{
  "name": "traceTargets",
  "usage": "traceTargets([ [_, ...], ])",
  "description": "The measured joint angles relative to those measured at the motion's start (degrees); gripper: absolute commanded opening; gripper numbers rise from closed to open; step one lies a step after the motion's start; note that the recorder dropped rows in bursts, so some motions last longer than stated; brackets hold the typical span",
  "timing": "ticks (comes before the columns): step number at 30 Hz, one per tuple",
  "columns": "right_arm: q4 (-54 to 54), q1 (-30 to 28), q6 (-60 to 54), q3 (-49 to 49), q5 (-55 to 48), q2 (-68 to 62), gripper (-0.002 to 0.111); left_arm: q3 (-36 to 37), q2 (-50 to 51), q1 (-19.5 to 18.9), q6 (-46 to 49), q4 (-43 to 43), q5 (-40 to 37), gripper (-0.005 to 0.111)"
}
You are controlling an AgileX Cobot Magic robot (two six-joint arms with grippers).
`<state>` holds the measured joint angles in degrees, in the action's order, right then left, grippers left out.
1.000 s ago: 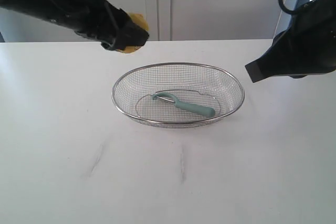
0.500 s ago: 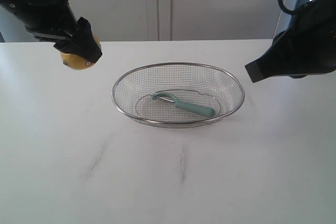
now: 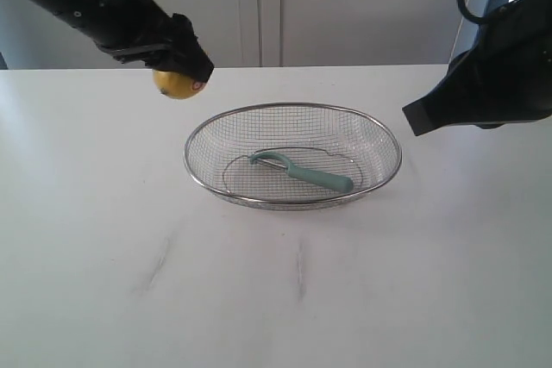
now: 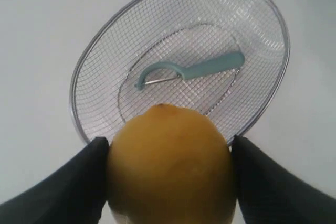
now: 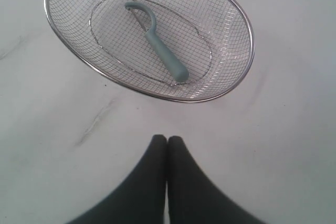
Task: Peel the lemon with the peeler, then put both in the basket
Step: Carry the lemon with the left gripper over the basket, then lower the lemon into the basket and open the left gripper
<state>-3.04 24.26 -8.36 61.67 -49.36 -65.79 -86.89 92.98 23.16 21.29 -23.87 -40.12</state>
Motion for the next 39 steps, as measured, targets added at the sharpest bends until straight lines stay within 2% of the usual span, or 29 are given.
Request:
traceTargets([
  [7,0.0,0.0,0.0,0.0,0.0,0.0,0.0,0.0,2.85,0.0,0.0,-5.62,5.21,0.0],
  [16,0.0,0.0,0.0,0.0,-0.09,0.0,0.0,0.0,6.6,0.0,2.22,-7.55,5.87,0.0],
  [22,0.0,0.0,0.0,0.0,-0.09,0.0,0.0,0.0,8.53,0.0,8.73,-8.83,6.64,0.0],
  [31,0.0,0.0,0.0,0.0,-0.09,0.0,0.0,0.0,13.1,0.11,16.13,-17.93,14.58,0.0],
  [39,0.0,0.0,0.0,0.0,-0.09,0.0,0.0,0.0,18.34,2.62,22.3,-25.11,16.6,0.0],
])
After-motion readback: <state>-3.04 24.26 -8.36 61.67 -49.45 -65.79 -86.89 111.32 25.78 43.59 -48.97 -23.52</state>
